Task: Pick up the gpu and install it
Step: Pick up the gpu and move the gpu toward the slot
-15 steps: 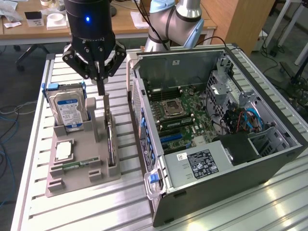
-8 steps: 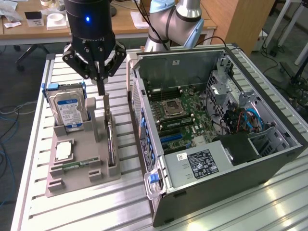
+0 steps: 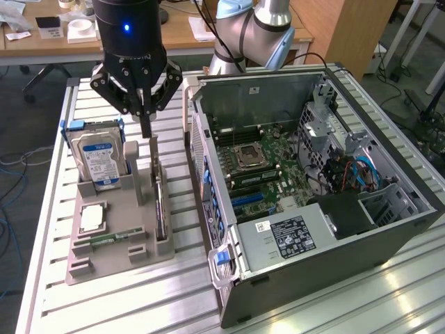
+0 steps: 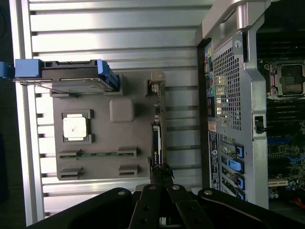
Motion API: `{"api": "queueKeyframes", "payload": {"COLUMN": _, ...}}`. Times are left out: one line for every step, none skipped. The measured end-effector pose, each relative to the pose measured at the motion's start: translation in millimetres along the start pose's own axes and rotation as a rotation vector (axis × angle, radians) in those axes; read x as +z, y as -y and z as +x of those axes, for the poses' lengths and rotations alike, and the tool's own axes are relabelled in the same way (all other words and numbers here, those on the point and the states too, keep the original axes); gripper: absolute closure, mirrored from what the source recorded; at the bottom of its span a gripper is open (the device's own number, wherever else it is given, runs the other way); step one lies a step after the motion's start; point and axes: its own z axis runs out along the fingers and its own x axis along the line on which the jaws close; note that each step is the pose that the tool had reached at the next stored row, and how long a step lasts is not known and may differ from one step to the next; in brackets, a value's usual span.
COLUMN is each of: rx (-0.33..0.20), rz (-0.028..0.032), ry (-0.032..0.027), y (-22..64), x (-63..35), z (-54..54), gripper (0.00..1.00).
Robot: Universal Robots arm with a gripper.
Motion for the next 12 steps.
{"api": "queueKeyframes", "payload": {"rx": 0.0, "rz": 0.0, "ry": 0.0, "y": 0.0, "x": 0.0, "z": 0.0, "gripper": 0.89}}
{"api": "queueKeyframes", "payload": {"rx": 0.0, "rz": 0.0, "ry": 0.0, "y": 0.0, "x": 0.0, "z": 0.0, "gripper": 0.89}}
{"api": "queueKeyframes", "payload": {"rx": 0.0, "rz": 0.0, "ry": 0.0, "y": 0.0, "x": 0.0, "z": 0.0, "gripper": 0.89}}
{"api": "queueKeyframes", "payload": {"rx": 0.0, "rz": 0.0, "ry": 0.0001, "y": 0.0, "x": 0.0, "z": 0.0, "gripper": 0.83}}
{"api": "queueKeyframes", "payload": {"rx": 0.0, "rz": 0.0, "ry": 0.0001, "y": 0.0, "x": 0.0, "z": 0.0, "gripper": 0.76}}
{"api": "queueKeyframes", "payload": {"rx": 0.0, "rz": 0.0, "ry": 0.0001, "y": 0.0, "x": 0.0, "z": 0.0, "gripper": 0.76}}
{"api": "queueKeyframes", "payload": {"rx": 0.0, "rz": 0.0, "ry": 0.0, "y": 0.0, "x": 0.0, "z": 0.0, "gripper": 0.71}}
{"api": "queueKeyframes", "payload": {"rx": 0.0, "rz": 0.0, "ry": 0.0, "y": 0.0, "x": 0.0, "z": 0.0, "gripper": 0.65}}
{"api": "queueKeyframes", "payload": {"rx": 0.0, "rz": 0.0, "ry": 0.0, "y": 0.0, "x": 0.0, "z": 0.0, "gripper": 0.65}}
{"api": "queueKeyframes", "payload": {"rx": 0.0, "rz": 0.0, "ry": 0.0, "y": 0.0, "x": 0.0, "z": 0.0, "gripper": 0.65}}
{"api": "queueKeyframes", "payload": {"rx": 0.0, "rz": 0.0, "ry": 0.0, "y": 0.0, "x": 0.0, "z": 0.0, "gripper": 0.58}}
{"api": "queueKeyframes", "payload": {"rx": 0.0, "rz": 0.0, "ry": 0.0, "y": 0.0, "x": 0.0, "z": 0.0, "gripper": 0.58}}
